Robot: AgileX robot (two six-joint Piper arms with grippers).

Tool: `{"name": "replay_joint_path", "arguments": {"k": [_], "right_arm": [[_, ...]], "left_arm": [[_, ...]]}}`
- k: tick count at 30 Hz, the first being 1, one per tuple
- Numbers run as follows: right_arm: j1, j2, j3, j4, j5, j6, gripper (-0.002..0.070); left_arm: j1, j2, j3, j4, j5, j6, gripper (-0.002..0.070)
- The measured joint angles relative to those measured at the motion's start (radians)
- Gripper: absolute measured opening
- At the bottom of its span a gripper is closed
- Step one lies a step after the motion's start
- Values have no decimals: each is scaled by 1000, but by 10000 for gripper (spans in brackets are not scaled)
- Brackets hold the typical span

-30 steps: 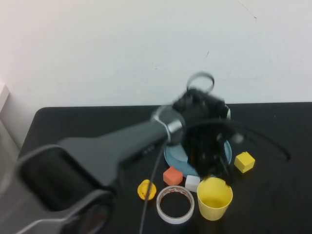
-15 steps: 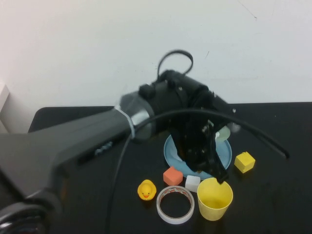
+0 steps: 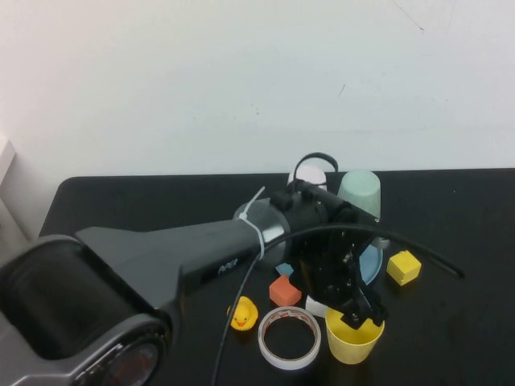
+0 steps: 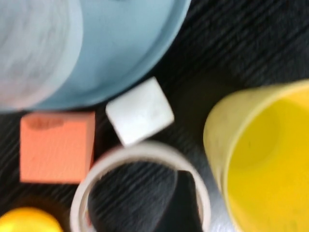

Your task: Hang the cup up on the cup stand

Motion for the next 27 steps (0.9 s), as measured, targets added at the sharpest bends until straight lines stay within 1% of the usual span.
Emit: {"name": "replay_joint_path", "arguments": {"k": [3, 6, 8, 10, 12, 15, 16, 17, 20, 25, 27], "right_arm": [[0, 0, 0, 0, 0, -4, -1], [0, 0, 0, 0, 0, -6, -1], [0, 0, 0, 0, 0, -6, -1], [0, 0, 0, 0, 0, -8, -1], [0, 0, 0, 0, 0, -9, -1], [0, 0, 0, 0, 0, -9, -1], [0, 0, 0, 0, 0, -9, -1], [0, 0, 0, 0, 0, -10, -1], [0, 0, 0, 0, 0, -15, -1], [0, 0, 0, 6, 0, -27, -1], [0, 0, 0, 7, 0, -27, -1]], "left_arm": [[0, 19, 0, -2, -31, -25, 537], [0, 43, 0, -2, -42, -33, 497], [0, 61, 0, -2, -46, -37, 439], [0, 77, 0, -2, -46, -37, 363], [0, 91, 0, -2, -46, -37, 268], [2, 100, 0, -2, -49, -30, 102], [2, 100, -2, -5, -52, -28, 67], [6, 100, -4, -7, -51, -25, 47], [16, 100, -28, -30, -39, -13, 15], [29, 83, -72, -107, 8, 63, 11], [29, 59, -71, -111, 33, 100, 11]]}}
